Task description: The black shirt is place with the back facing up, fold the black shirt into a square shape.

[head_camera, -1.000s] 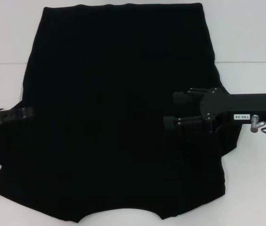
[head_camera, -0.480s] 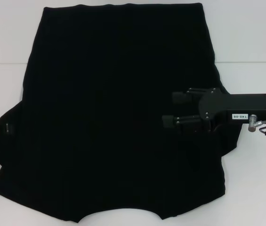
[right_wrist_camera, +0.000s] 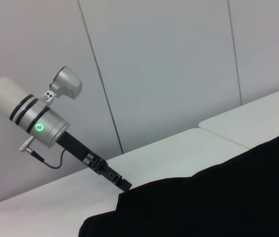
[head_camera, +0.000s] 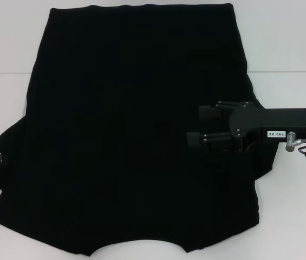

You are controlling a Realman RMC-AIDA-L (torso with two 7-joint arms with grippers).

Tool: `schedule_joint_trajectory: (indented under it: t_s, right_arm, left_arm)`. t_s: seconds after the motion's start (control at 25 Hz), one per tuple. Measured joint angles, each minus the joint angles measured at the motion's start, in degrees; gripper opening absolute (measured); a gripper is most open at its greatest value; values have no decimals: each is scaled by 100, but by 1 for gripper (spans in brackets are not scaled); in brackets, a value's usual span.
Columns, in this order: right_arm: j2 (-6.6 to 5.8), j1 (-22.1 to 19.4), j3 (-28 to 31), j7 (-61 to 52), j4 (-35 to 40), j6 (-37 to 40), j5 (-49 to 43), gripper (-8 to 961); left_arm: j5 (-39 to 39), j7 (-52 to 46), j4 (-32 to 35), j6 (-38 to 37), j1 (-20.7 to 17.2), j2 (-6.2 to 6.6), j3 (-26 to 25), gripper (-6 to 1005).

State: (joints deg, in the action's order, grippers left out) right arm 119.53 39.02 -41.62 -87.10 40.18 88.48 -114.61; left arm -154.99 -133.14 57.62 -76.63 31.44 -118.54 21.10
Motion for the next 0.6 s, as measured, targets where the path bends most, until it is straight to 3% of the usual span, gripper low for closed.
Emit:
schedule_joint_trajectory:
  t_s: [0.6]
  right_arm:
    - [-12,-7,13,-5,-2,-18,0,915]
  left_arm:
    - [-73,7,-326,194,41,-23,277,695]
